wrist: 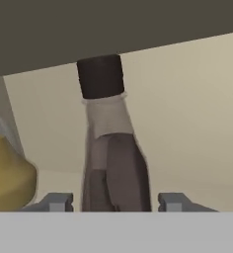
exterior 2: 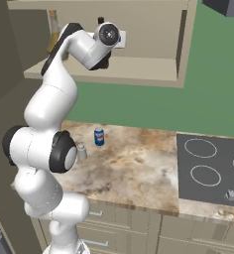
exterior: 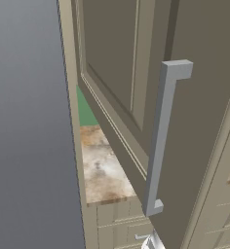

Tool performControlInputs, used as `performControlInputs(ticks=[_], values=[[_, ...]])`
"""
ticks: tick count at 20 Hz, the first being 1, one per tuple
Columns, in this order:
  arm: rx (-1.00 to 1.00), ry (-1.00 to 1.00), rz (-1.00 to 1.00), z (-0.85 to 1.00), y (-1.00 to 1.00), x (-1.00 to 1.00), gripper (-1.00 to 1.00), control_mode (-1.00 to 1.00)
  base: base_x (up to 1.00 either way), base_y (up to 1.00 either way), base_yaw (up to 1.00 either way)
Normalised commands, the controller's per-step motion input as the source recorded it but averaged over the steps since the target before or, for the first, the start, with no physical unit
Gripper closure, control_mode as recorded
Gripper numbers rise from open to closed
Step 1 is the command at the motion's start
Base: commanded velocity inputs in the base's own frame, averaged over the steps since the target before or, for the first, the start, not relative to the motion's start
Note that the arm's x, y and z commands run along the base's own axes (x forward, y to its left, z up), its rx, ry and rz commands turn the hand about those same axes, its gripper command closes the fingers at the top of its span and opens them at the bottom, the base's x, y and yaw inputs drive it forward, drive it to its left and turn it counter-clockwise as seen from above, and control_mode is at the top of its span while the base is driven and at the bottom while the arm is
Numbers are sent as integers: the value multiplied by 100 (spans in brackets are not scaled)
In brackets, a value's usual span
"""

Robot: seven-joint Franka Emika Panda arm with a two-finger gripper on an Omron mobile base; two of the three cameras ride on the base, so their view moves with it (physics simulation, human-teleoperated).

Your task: Pick the syrup bottle and shaker from the counter and place them in the cabinet.

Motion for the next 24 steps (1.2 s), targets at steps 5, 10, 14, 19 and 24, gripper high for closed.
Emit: performControlInputs(ticks=[5, 10, 14, 19, 24], values=[[0, 4, -5, 12, -1, -14, -100, -100, 0, 0, 0], [0, 3, -7, 16, -15, -34, -100, -100, 0, 0, 0], [0, -2, -6, -3, -35, -70, -100, -100, 0, 0, 0], [0, -5, 0, -31, -49, -99, -100, -100, 0, 0, 0], [-1, -1, 3, -71, -45, -100, -100, -100, 0, 0, 0]])
